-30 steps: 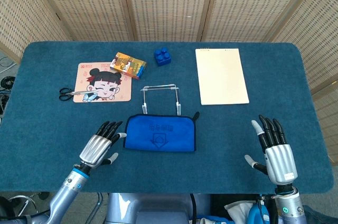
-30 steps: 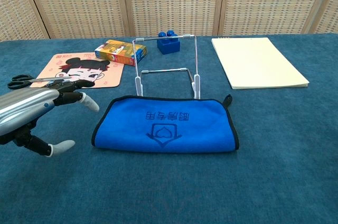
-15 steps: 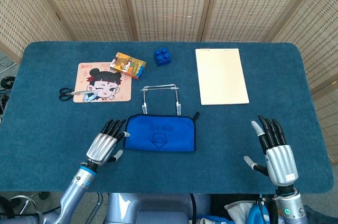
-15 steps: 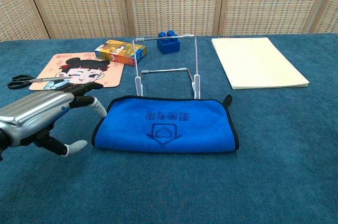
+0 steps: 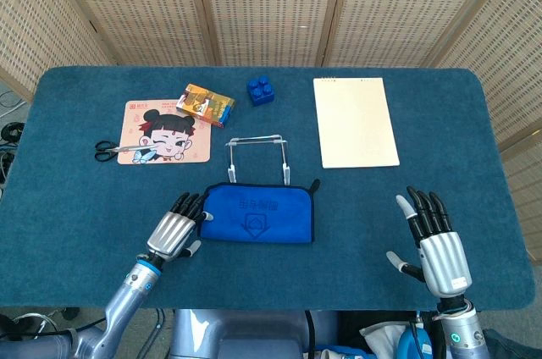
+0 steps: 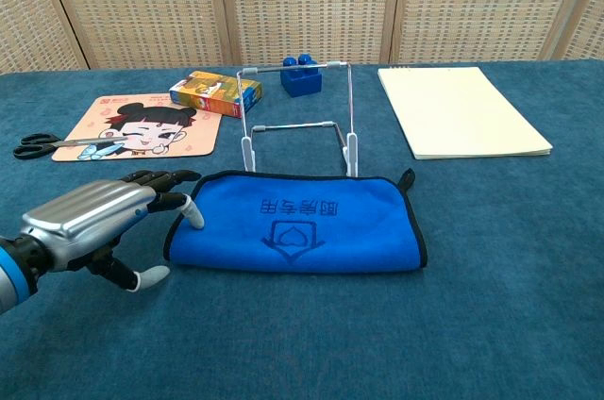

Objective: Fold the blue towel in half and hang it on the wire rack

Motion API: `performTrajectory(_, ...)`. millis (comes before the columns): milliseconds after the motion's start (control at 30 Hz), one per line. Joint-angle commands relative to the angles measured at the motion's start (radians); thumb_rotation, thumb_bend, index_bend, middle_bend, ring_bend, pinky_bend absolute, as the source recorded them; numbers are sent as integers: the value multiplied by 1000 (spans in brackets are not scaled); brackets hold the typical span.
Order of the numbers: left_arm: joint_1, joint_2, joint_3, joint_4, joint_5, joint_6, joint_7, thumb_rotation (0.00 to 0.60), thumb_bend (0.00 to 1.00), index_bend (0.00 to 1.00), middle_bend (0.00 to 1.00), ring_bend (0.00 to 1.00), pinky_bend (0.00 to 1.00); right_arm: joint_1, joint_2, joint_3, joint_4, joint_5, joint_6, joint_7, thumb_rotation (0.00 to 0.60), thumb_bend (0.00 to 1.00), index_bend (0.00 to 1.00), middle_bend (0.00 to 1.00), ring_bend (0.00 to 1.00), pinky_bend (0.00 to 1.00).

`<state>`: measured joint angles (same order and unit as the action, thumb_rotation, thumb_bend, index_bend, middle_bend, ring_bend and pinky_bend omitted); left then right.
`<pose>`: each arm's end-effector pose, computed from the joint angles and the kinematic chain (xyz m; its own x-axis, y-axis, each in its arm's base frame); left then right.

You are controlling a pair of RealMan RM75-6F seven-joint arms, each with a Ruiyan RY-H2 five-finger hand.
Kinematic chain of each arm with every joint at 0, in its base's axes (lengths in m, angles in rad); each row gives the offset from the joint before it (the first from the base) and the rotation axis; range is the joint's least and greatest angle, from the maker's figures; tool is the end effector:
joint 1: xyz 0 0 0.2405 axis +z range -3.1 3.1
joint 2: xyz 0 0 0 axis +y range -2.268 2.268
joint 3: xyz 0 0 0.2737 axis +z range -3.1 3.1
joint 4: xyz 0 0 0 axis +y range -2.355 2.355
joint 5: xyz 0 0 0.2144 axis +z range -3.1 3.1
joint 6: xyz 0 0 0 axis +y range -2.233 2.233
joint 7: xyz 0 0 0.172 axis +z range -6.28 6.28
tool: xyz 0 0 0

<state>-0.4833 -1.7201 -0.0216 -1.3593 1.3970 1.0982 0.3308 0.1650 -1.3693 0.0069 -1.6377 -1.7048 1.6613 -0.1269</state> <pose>-0.2067 0.2856 -0.0874 0.4773 0.2729 0.8353 0.8430 -0.4104 -0.3476 -0.2401 -0.2135 0.0963 0.2230 0.1513 0.9630 -0.9258 -0.2766 0.2578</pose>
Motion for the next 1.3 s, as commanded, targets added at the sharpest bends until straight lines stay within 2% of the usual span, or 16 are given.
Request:
performTrajectory(33,-6,-29,-1,36,10,0,-7,600,341,293,0,0,0,-1,0,2,0,-2,-5,2,600,0,0,0,0,0)
performTrajectory(300,-7,-76,2,100,35,20,-28,600,342,334,0,0,0,-7,3,9,0,-8,-9,16,600,0,0,0,0,0)
performTrajectory(633,4,-126,-9,158,53,65,-67,600,375,516,0,0,0,-9,2,14,2,-12,-23,27,600,0,0,0,0,0)
performTrajectory(1033,1,-160,-23,194,40,60,-38,600,403,520,0,0,0,-13,4,20,2,-18,-33,39,600,0,0,0,0,0)
performTrajectory(1300,-1,-167,-24,206,42,60,-31,600,547,630,0,0,0,-14,5,24,2,-19,-37,49,600,0,0,0,0,0)
